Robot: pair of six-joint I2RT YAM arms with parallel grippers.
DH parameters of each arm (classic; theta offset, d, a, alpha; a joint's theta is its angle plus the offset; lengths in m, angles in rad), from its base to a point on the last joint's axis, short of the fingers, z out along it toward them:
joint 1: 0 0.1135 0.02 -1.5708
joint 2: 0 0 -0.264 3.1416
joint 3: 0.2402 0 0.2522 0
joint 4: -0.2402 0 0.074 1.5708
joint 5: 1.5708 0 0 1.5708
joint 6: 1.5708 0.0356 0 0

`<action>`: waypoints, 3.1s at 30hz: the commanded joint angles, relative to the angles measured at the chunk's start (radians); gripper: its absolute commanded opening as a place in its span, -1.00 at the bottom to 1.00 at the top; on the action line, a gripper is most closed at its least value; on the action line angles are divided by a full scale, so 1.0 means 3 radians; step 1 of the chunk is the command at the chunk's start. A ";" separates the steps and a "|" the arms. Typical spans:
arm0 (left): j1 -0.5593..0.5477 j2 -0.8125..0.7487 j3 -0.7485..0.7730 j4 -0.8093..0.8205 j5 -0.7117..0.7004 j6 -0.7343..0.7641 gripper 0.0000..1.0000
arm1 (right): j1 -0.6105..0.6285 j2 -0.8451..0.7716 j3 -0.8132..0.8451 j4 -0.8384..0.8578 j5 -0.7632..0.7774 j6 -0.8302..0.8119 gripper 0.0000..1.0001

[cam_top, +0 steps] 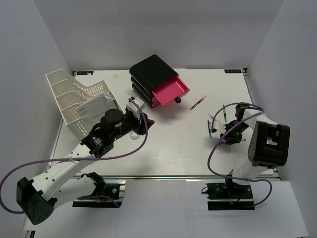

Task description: Organize the desk

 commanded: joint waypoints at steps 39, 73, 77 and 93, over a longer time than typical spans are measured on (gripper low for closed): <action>0.0001 -0.0153 -0.0097 -0.0062 -0.0819 0.0193 0.14 | 0.2264 -0.0203 0.1744 0.1856 0.0285 0.1633 -1.00; 0.0001 -0.0117 -0.0097 -0.0082 -0.0860 0.0295 0.13 | 0.2423 0.0492 0.2056 0.2011 -0.0160 0.0952 -0.10; 0.0001 -0.0117 -0.0102 -0.0082 -0.0865 0.0300 0.13 | 0.2408 0.0329 0.2198 0.1914 -0.0338 0.1258 -0.53; 0.0001 -0.0173 -0.0092 -0.0072 -0.0768 0.0285 0.12 | 0.1896 -0.0310 0.1760 0.0338 -0.0426 0.0911 -1.00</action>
